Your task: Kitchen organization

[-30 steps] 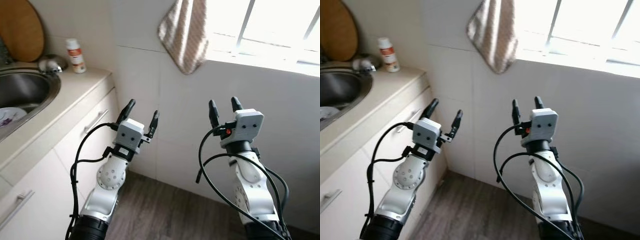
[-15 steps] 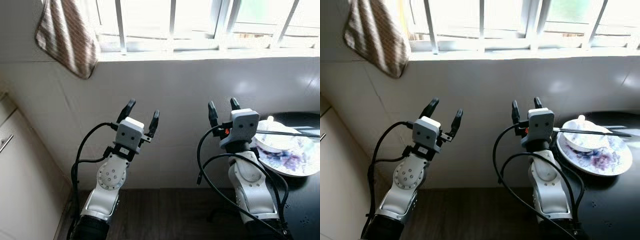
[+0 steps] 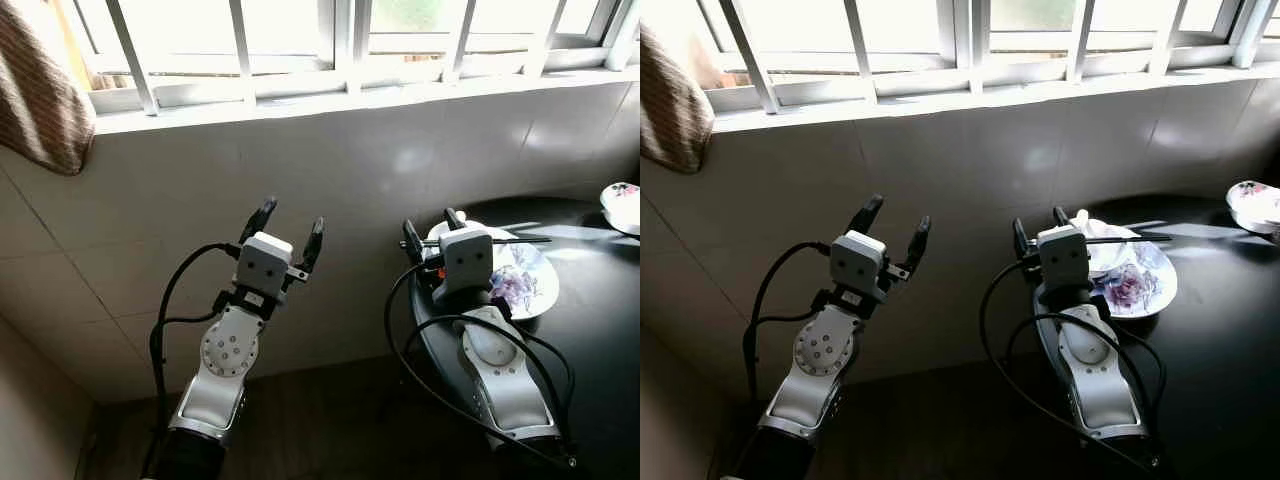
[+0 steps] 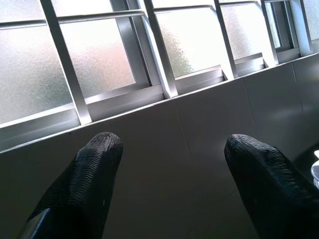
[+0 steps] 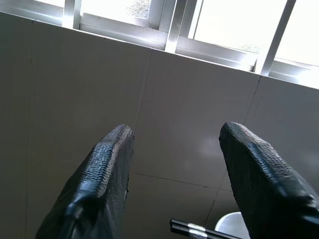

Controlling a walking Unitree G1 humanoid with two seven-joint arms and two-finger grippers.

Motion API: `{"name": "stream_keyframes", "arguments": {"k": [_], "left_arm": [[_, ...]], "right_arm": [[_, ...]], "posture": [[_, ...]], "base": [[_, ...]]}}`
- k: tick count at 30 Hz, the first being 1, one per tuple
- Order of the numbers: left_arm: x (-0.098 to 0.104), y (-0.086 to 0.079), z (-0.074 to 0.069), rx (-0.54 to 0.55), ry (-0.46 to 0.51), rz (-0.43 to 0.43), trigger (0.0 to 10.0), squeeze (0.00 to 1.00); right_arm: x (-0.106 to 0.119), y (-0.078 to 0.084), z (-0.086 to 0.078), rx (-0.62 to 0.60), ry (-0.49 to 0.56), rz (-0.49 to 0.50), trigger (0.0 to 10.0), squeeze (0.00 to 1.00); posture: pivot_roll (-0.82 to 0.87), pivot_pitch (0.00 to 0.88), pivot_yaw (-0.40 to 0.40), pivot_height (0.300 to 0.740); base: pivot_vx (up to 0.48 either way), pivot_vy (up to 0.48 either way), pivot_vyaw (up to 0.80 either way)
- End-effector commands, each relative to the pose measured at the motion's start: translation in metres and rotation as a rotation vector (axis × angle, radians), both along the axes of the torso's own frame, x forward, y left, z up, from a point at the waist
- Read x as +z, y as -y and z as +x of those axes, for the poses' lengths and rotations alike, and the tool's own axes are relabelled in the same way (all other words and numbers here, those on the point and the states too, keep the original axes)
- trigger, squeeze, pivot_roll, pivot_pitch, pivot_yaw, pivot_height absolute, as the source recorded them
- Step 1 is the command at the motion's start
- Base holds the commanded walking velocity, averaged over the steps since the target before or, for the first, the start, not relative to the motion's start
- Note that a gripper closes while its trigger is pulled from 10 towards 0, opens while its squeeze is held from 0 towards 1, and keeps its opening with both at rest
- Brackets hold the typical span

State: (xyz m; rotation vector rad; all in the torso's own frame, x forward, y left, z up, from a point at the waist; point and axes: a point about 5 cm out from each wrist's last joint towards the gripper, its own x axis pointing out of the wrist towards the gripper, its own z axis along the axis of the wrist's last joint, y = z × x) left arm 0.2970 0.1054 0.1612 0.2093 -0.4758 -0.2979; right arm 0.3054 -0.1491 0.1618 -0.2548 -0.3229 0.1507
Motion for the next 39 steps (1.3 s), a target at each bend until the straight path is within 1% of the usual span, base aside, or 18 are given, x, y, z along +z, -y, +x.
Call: {"name": "stream_keyframes", "arguments": {"k": [1, 3, 8, 12, 15, 18, 21, 22, 23, 24, 36, 39], "left_arm": [[-0.002, -0.002, 0.001, 0.005, -0.015, 0.004, 10.0, 0.0], [-0.003, -0.002, 0.001, 0.004, -0.018, 0.004, 10.0, 0.0], [-0.005, -0.001, 0.0, 0.003, -0.024, 0.006, 10.0, 0.0], [-0.004, -0.002, 0.001, 0.011, -0.025, 0.008, 10.0, 0.0], [-0.005, -0.003, 0.002, 0.019, -0.032, 0.005, 10.0, 0.0], [-0.005, -0.004, 0.003, 0.022, -0.036, -0.007, 10.0, 0.0], [-0.005, -0.003, 0.002, 0.019, -0.034, -0.004, 10.0, 0.0], [-0.005, -0.003, 0.003, 0.017, -0.034, -0.003, 10.0, 0.0], [-0.005, -0.003, 0.002, 0.016, -0.033, -0.003, 10.0, 0.0], [-0.005, -0.003, 0.002, 0.016, -0.033, -0.002, 10.0, 0.0], [-0.006, -0.002, 0.003, 0.016, -0.037, 0.0, 10.0, 0.0], [-0.007, -0.002, 0.003, 0.02, -0.044, 0.002, 10.0, 0.0]], "right_arm": [[-0.001, -0.005, -0.001, 0.02, 0.021, -0.118, 10.0, 0.0], [-0.002, -0.006, -0.002, 0.024, 0.021, -0.131, 10.0, 0.0], [-0.004, -0.006, -0.002, 0.027, 0.011, -0.102, 10.0, 0.0], [-0.004, -0.007, -0.002, 0.037, 0.017, -0.114, 10.0, 0.0], [-0.004, -0.008, -0.003, 0.044, 0.015, -0.112, 10.0, 0.0], [-0.006, -0.011, -0.005, 0.069, 0.018, -0.142, 10.0, 0.0], [-0.007, -0.013, -0.006, 0.073, 0.025, -0.174, 10.0, 0.0], [-0.007, -0.013, -0.006, 0.075, 0.026, -0.164, 10.0, 0.0], [-0.008, -0.013, -0.006, 0.079, 0.018, -0.132, 10.0, 0.0], [-0.008, -0.013, -0.006, 0.077, 0.019, -0.14, 10.0, 0.0], [-0.011, -0.01, -0.005, 0.068, 0.009, -0.152, 10.0, 0.0], [-0.012, -0.009, -0.005, 0.062, 0.004, -0.154, 10.0, 0.0]], "posture": [[0.03, 0.0, 0.032, 0.74], [0.03, 0.0, 0.032, 0.74], [0.03, 0.0, 0.031, 0.74], [0.03, 0.0, 0.031, 0.74], [0.03, 0.0, 0.03, 0.74], [0.03, 0.0, 0.031, 0.74], [0.03, 0.0, 0.031, 0.74], [0.03, 0.0, 0.031, 0.74], [0.03, 0.0, 0.032, 0.74], [0.03, 0.0, 0.032, 0.74], [0.03, 0.0, 0.033, 0.74], [0.03, 0.0, 0.032, 0.74]], "base": [[0.0, 0.0, 0.8], [0.0, 0.0, 0.8], [0.0, 0.0, 0.8], [0.0, 0.0, 0.8], [0.24, 0.0, 0.0], [0.315, 0.0, 0.0], [0.315, 0.0, 0.8], [0.311, 0.0, 0.8], [0.304, 0.0, 0.8], [0.3, 0.0, 0.8], [0.295, 0.0, 0.0], [0.0, 0.0, 0.0]]}}
